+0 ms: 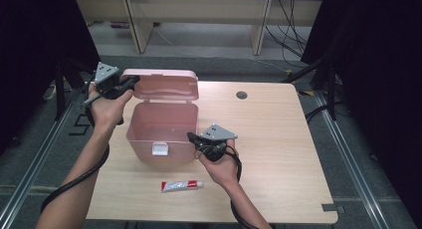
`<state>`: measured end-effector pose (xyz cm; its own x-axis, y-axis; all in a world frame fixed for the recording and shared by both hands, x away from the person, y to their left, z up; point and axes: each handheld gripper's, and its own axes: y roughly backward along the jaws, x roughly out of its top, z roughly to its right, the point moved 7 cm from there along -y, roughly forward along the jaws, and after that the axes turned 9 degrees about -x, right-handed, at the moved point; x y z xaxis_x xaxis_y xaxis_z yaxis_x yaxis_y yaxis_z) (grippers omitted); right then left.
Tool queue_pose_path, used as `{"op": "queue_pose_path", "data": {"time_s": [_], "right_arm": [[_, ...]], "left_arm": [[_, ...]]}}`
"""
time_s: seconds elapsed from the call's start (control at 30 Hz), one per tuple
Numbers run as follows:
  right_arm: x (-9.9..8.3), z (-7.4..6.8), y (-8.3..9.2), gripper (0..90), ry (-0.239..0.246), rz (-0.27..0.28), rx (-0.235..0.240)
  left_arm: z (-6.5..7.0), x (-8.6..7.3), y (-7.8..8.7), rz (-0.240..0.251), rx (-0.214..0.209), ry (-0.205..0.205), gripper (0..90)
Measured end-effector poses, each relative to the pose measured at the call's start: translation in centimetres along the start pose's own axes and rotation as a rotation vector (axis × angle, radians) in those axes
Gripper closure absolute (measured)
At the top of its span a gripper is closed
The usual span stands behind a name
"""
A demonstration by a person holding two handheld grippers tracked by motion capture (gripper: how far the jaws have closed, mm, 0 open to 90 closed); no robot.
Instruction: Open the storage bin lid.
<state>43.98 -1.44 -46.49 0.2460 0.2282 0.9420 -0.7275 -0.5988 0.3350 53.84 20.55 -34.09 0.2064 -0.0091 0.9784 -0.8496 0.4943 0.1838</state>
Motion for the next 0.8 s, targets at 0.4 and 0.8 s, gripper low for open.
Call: {"op": "queue_pose_path", "data": {"time_s": [0.4, 0.8], "right_arm": [[0.0, -0.2, -0.1, 90.0, -0.006, 0.001, 0.01], [0.0, -0.2, -0.1, 90.0, -0.002, 0.001, 0.003]], "left_arm": [[-0.5, 0.5, -0.9, -0.001, 0.01, 0.003, 89.9], [-1.2, 0.9, -1.7, 0.007, 0.019, -0.008, 89.8]]}}
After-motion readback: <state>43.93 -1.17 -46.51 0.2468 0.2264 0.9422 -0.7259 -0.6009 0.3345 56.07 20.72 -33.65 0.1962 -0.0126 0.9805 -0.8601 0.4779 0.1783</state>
